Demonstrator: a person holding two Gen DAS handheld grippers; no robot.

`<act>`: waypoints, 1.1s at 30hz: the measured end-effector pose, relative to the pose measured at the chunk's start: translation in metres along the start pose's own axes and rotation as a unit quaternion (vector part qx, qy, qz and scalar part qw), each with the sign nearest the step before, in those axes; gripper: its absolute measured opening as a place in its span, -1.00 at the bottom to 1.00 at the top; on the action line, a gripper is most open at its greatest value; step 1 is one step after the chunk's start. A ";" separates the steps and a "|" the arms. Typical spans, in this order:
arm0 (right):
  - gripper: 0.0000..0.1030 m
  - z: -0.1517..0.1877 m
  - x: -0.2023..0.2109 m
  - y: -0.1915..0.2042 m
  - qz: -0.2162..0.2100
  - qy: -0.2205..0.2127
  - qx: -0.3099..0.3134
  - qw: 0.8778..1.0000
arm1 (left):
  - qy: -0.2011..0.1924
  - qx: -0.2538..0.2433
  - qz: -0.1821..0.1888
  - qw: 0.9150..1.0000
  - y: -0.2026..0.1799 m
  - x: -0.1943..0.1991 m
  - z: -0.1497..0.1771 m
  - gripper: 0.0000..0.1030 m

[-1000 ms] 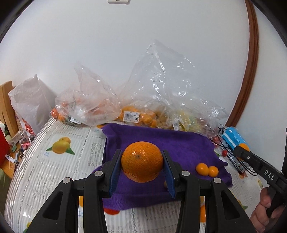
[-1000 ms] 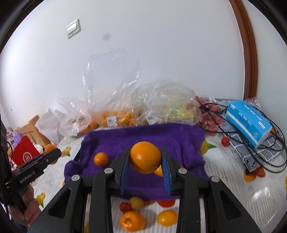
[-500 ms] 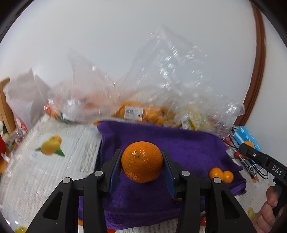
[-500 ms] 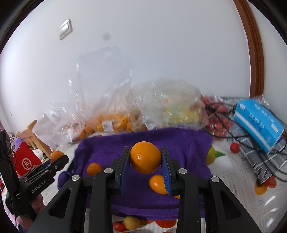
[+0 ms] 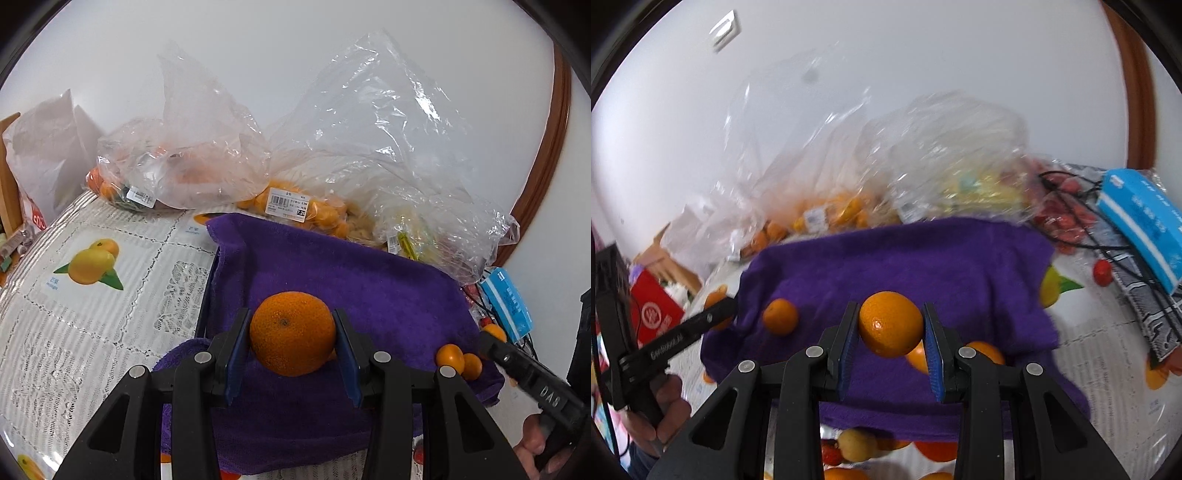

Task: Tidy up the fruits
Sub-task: 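Carry the large orange with the left tool while the right tool carries its orange over the towel, then lower the large orange onto the towel and open the left tool while the right tool releases its orange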

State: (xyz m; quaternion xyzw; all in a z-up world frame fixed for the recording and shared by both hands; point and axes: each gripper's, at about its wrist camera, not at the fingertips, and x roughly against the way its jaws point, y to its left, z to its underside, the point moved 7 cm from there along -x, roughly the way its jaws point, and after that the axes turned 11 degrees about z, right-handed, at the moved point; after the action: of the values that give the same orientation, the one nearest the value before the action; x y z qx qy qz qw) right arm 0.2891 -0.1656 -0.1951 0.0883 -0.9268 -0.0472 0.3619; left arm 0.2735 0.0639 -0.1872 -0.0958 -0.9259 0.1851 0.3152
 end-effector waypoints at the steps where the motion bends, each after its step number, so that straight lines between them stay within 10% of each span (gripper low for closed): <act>1: -0.36 0.002 -0.001 0.003 0.001 0.002 0.008 1.000 | 0.000 -0.002 -0.001 1.000 0.000 0.000 0.000 -0.20; 33: -0.35 0.034 -0.032 0.025 0.037 0.047 0.093 0.994 | 0.059 -0.018 0.001 0.998 -0.013 -0.024 0.022 -0.19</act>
State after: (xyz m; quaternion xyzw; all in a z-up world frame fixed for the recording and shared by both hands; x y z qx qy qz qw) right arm 0.2854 -0.1339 -0.2375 0.0889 -0.9118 0.0567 0.3968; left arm 0.2780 0.0391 -0.2110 -0.1133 -0.9087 0.1629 0.3673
